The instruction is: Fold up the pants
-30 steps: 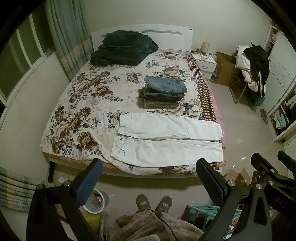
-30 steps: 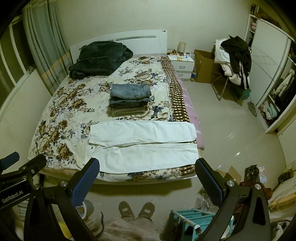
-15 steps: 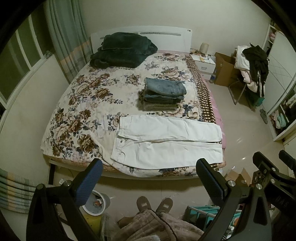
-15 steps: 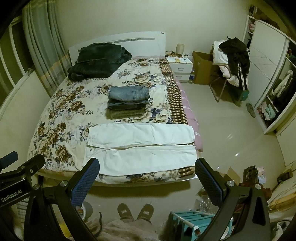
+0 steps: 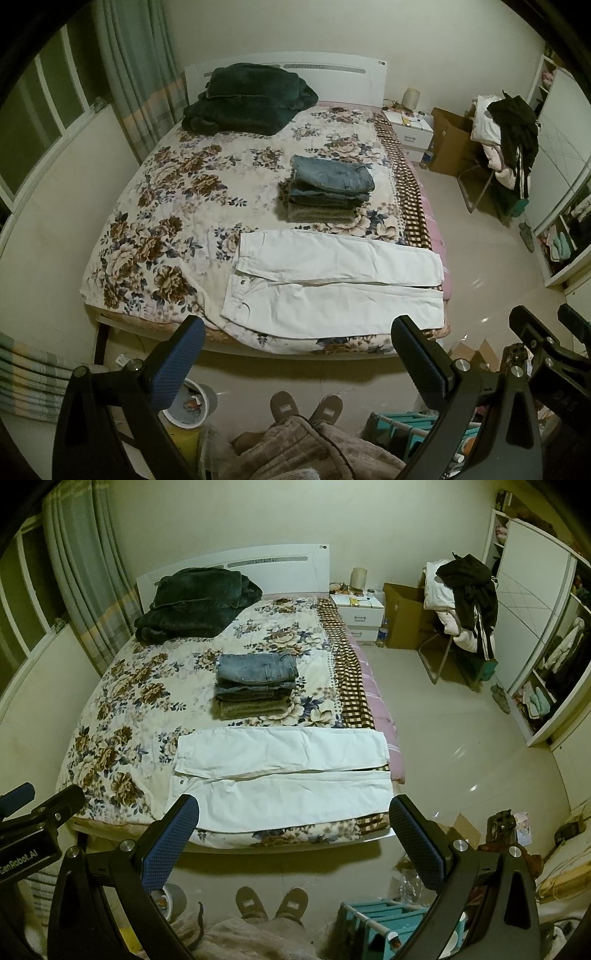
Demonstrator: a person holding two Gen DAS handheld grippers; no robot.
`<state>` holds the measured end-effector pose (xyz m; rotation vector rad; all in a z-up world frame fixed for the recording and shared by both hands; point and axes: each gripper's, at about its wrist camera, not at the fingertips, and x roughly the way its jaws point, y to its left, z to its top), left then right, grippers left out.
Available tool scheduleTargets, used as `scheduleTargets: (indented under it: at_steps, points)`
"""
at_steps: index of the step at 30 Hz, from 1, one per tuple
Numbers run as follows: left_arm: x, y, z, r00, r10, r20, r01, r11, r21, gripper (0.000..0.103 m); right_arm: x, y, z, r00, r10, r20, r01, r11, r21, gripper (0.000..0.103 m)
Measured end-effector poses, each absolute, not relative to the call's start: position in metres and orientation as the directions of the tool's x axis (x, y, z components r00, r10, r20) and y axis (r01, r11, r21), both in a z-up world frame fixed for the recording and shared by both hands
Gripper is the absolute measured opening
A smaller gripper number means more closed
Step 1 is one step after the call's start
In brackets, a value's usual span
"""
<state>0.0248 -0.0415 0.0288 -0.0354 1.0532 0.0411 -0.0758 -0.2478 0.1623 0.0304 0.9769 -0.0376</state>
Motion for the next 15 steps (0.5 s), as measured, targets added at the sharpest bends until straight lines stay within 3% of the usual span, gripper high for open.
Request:
scheduleTargets:
  at_steps: [15]
  points:
    - [0.0251,-0.0391,0.0311,0.496,0.014,-0.868,-0.052,0.999,-0.013,0.103,-0.0717,-0.2458,0.1697,0.558,-0.009,-0.830,0.041,0.999,0.017,0.103]
